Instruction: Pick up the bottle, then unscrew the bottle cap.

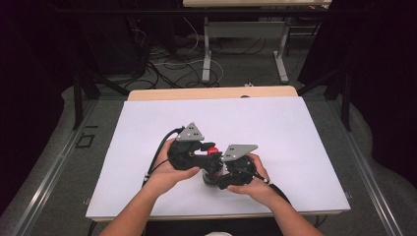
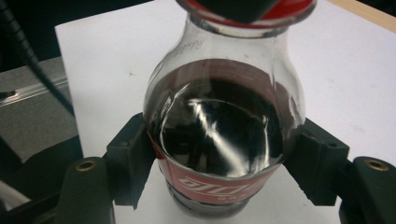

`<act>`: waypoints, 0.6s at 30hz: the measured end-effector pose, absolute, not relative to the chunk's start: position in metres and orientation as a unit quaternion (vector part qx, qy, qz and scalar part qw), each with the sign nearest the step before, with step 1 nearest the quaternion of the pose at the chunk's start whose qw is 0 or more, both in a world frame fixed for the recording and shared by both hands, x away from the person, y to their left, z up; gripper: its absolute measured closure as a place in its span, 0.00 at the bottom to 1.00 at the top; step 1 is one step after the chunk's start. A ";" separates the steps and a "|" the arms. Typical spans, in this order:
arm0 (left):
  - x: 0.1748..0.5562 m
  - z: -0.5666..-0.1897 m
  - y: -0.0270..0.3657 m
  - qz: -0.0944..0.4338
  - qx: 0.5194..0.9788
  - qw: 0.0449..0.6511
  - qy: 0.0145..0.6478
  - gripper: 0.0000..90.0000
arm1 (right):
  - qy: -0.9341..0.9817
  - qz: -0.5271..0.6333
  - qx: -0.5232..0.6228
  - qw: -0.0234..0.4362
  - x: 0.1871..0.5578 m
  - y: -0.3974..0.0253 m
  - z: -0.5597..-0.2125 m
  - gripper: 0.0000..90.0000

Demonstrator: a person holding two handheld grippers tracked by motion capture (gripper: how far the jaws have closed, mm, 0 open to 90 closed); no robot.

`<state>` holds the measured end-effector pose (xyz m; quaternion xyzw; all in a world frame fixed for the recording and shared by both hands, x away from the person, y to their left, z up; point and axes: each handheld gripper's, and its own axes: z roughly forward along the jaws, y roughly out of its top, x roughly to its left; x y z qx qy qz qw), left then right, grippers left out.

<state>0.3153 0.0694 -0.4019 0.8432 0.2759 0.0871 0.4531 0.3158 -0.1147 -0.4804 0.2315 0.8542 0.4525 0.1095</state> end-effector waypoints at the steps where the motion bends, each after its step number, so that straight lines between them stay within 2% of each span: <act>1: 0.314 -0.403 0.066 0.100 0.836 0.456 0.290 0.68 | 0.852 0.453 0.237 0.112 0.316 -0.115 -0.480 0.34; 5: 0.309 -0.404 0.057 0.135 0.824 0.445 0.322 0.68 | 0.849 0.446 0.248 0.135 0.317 -0.114 -0.481 0.34; 7: 0.309 -0.404 0.053 0.136 0.821 0.445 0.331 0.68 | 0.848 0.448 0.251 0.132 0.318 -0.116 -0.481 0.34; 11: 0.312 -0.401 0.055 0.123 0.824 0.447 0.325 0.67 | 0.846 0.454 0.250 0.123 0.320 -0.118 -0.481 0.34; 18: 0.320 -0.397 0.064 0.066 0.840 0.445 0.302 0.54 | 0.856 0.457 0.223 0.098 0.318 -0.117 -0.480 0.34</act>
